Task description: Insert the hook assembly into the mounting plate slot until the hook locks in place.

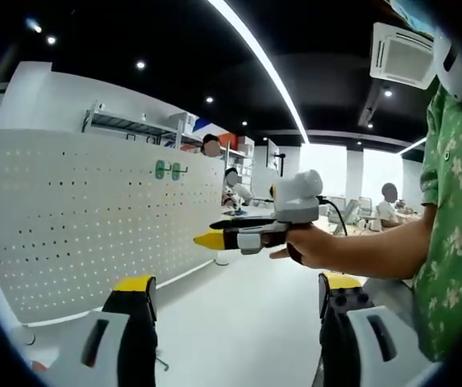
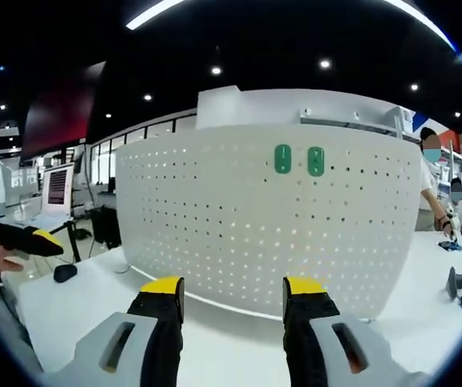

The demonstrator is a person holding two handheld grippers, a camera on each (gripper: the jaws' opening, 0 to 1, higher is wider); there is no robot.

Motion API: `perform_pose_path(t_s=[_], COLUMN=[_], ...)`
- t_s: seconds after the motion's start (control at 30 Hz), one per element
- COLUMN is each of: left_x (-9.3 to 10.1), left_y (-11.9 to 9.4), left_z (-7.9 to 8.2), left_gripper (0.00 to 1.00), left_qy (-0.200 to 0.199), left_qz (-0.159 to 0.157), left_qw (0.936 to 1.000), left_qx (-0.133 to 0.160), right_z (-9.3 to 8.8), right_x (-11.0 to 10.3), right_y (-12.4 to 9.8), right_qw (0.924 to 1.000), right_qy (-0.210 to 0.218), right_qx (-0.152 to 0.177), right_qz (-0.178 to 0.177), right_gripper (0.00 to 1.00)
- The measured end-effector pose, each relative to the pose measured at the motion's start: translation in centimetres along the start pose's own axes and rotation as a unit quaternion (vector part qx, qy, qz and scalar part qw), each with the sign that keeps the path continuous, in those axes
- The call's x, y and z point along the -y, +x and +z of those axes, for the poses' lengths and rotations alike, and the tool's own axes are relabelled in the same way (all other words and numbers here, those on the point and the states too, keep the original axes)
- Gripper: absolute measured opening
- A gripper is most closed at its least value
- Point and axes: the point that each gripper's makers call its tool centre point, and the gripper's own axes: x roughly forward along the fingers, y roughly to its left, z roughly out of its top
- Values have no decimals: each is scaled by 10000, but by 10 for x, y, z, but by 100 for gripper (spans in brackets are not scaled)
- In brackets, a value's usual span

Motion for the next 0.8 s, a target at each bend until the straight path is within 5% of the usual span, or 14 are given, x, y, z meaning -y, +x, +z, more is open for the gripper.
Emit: perform_pose_path(t_s=[0.8], left_x=[5], left_y=[-3], left_z=[-13], left_gripper=[84], left_qy=[-132], left_qz=[67], left_qw=[9998], left_qx=[-103], right_z=[-22], right_x=[-33], right_y=[-34], right_qw=[9985], right_qy=[-204], right_qx=[-301], right_qz=[409], right_gripper=[49])
